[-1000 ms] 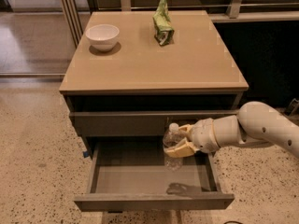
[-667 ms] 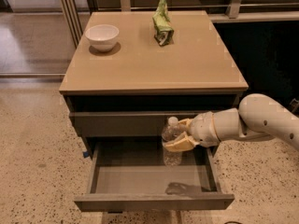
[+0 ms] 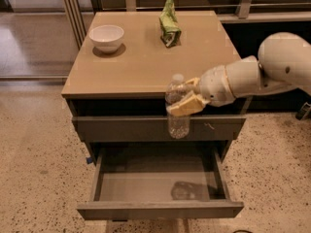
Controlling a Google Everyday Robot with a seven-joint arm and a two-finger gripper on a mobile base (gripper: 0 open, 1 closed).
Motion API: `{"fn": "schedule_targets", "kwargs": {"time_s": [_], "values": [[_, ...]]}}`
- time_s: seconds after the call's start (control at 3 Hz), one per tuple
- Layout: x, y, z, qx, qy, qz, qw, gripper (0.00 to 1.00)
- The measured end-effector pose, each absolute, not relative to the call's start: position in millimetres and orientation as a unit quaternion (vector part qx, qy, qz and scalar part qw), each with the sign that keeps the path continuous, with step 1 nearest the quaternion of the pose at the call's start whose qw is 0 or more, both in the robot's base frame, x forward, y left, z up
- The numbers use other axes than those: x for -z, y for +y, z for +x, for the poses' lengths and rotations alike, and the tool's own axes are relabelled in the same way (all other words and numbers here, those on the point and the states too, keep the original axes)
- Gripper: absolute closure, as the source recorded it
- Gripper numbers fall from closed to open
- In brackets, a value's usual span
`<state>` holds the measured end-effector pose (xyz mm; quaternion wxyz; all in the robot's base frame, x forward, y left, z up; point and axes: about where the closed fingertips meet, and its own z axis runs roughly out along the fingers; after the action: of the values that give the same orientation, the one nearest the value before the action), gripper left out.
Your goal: Pick water bottle from middle drawer and place on counter
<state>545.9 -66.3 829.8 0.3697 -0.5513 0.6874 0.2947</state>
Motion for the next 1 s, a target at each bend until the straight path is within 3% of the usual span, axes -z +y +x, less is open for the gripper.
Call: {"fn": "schedule_targets", "kwargs": {"time_s": [0.33,1.0], "values": [[-934.0,-58.4,573.6,-0.276,0.685,-0.557,0.38,1.0],[-956.3,-59.5,581.8,-0.271,0.679,-0.554,0.398,1.0]]}}
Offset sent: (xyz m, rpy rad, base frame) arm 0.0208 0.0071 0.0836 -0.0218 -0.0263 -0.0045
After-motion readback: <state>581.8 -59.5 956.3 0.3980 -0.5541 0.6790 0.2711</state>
